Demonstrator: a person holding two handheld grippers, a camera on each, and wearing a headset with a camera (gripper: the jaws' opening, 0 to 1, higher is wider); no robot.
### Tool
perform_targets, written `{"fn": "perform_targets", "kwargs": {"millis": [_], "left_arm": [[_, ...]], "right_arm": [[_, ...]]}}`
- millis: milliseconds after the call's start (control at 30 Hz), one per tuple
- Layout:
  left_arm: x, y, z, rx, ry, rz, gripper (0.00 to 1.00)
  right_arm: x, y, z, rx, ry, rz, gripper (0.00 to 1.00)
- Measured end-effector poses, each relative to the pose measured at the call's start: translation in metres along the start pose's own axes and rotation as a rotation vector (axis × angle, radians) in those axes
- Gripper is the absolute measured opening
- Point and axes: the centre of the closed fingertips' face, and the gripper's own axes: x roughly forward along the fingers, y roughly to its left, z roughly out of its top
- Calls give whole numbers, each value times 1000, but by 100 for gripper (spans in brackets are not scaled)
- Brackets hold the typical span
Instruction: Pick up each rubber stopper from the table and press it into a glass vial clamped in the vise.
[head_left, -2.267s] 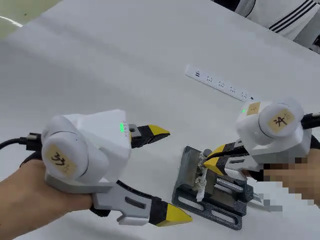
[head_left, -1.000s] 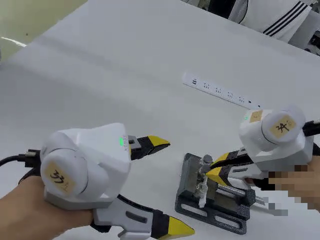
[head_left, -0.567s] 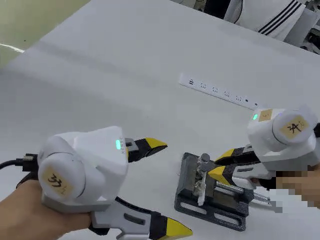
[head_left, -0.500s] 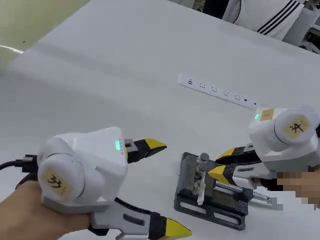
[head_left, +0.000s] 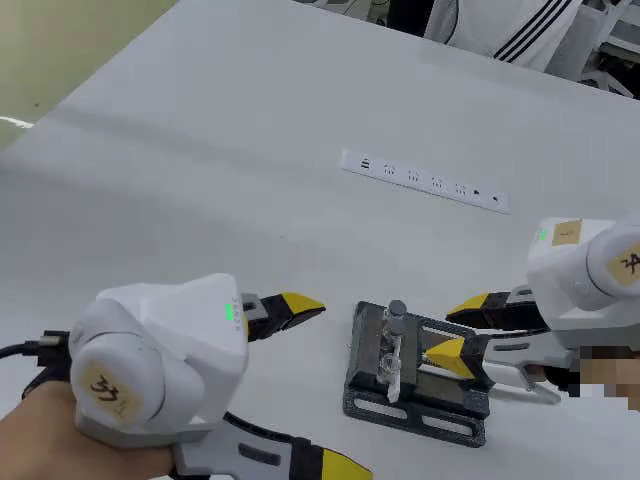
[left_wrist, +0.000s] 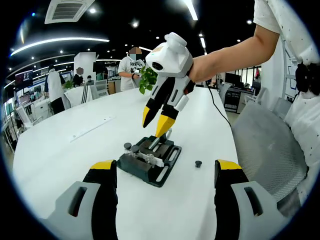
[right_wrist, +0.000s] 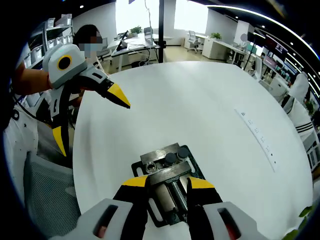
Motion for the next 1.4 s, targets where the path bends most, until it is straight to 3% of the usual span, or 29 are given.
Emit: {"fn": "perform_targets", "kwargs": {"millis": [700,1133,1400], "left_arm": [[13,-22,-13,44,89,-49,64],[32,-42,-19,73,142,-111,55],[48,-56,-31,90,179,-159,48]], "right_arm": [[-31,7,-36,62,-80,-18,42],[-48,19,-67,87,-119,-11,56],[-54,30,-84,99,-124,1,62]]}}
